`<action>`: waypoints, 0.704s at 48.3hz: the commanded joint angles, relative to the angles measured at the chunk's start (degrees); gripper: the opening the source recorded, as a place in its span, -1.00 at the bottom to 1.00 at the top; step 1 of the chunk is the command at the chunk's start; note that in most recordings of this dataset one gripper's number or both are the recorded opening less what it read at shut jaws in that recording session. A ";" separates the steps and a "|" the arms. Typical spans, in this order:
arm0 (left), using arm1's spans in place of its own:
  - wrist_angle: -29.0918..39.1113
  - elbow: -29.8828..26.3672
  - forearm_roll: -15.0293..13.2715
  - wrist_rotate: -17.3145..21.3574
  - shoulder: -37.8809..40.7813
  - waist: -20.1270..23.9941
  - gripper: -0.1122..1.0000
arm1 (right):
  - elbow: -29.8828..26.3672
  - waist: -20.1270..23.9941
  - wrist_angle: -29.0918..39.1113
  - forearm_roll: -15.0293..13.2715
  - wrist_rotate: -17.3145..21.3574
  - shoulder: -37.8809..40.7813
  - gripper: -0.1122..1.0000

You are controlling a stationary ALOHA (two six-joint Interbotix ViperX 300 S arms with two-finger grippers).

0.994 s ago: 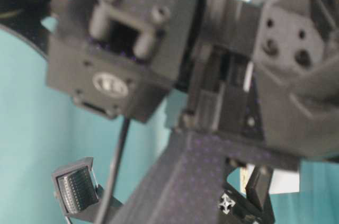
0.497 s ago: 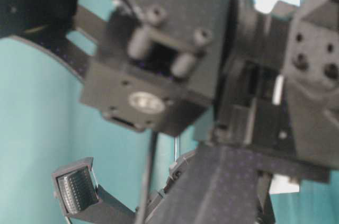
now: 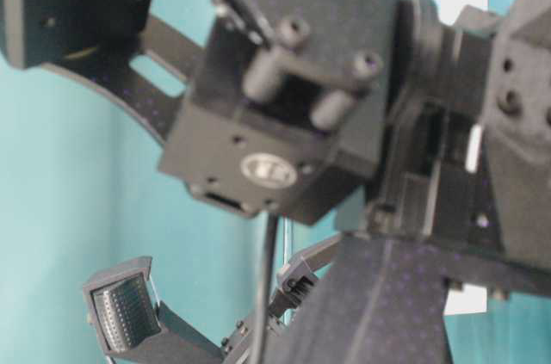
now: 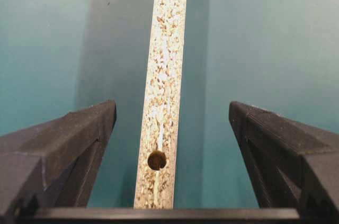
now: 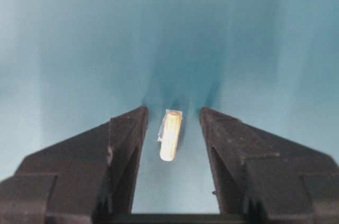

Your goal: Insert the rod into the hole on the wooden board.

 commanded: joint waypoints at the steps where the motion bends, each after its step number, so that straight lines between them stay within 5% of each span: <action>1: -0.44 -0.88 0.18 -0.44 -0.79 -0.35 1.00 | -1.58 0.00 -0.44 -0.18 -0.26 -1.05 0.12; 14: -0.44 -0.79 0.18 -0.44 -0.79 -0.35 1.00 | -1.58 0.00 -0.44 -0.18 -0.26 -0.88 0.09; 25: -0.35 -0.79 0.18 -0.44 -0.79 -0.35 1.00 | -1.49 0.00 -0.62 -0.18 -0.26 -0.88 -0.19; 34: -0.44 -0.88 0.18 -0.44 -0.79 -0.35 1.00 | -1.58 0.00 -1.23 -0.18 -0.26 -0.88 -0.22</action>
